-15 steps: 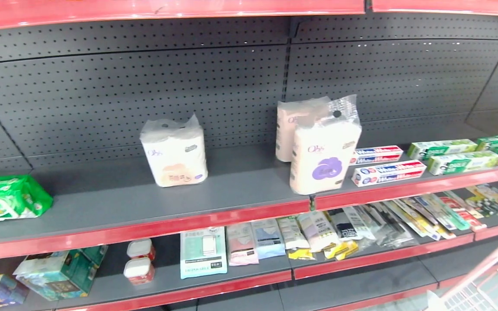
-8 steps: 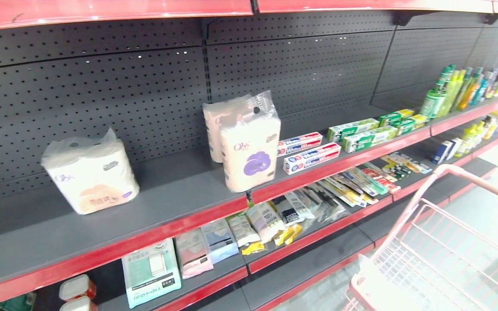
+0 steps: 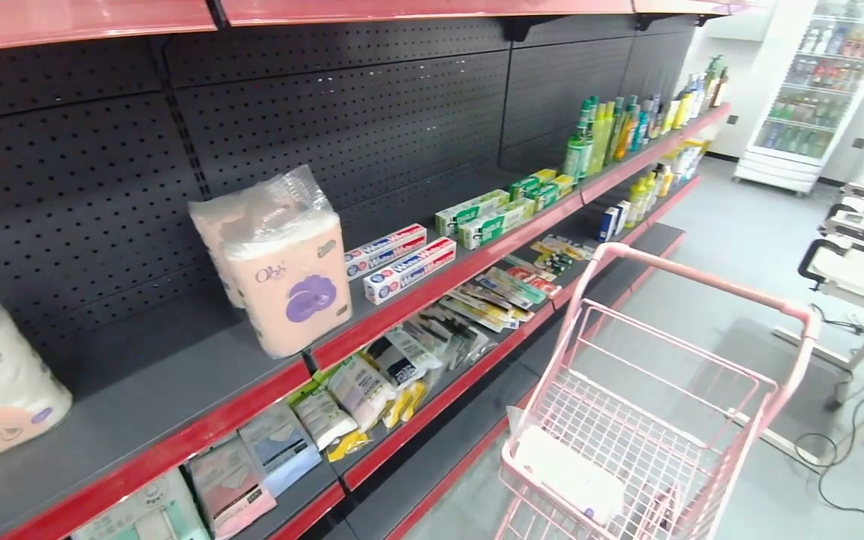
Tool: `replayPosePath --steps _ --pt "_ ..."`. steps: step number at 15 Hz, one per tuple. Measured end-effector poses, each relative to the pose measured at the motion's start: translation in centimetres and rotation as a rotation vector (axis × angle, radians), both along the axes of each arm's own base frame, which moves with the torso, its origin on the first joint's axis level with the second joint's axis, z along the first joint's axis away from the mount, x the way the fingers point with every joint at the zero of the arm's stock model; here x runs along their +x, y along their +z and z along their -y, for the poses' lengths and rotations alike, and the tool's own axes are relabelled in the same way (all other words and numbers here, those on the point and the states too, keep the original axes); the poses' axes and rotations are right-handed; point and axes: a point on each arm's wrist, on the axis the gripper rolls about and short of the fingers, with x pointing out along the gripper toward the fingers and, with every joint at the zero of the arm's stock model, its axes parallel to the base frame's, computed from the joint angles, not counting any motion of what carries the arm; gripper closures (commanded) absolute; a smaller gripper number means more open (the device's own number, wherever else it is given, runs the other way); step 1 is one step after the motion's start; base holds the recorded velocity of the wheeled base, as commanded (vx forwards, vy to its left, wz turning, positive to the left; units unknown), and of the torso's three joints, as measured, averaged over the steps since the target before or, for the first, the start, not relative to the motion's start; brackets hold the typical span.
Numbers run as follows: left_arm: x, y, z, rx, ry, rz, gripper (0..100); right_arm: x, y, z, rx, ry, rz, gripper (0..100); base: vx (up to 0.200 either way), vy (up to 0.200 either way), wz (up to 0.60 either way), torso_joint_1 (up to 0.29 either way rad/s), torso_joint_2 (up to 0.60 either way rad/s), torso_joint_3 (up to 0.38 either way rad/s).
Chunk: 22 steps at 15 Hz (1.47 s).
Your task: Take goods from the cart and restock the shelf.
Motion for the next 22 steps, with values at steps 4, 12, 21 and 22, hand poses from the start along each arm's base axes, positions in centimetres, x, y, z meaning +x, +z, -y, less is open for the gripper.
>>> replayPosePath --steps 4,12,21,22 --pt "0.0 0.0 0.0 0.0 0.001 0.0 0 0.0 0.0 0.0 -0.006 0.001 -0.001 0 0.0 0.0 0.0 0.0 0.0 0.0" --pt "0.0 0.0 0.0 -0.001 0.001 0.0 0 0.5 1.0 -0.1 0.04 0.042 -0.067 0 0.0 0.0 0.0 0.0 0.0 0.0" --pt "0.0 0.0 0.0 -0.001 0.0 0.0 0 18.8 12.9 -1.4 -0.058 0.276 -0.553 0 0.0 0.0 0.0 0.0 0.0 0.0" --pt "0.0 0.0 0.0 -0.001 0.0 0.0 0 21.7 11.7 -1.8 -0.126 0.33 -0.631 0 0.0 0.0 0.0 0.0 0.0 0.0"
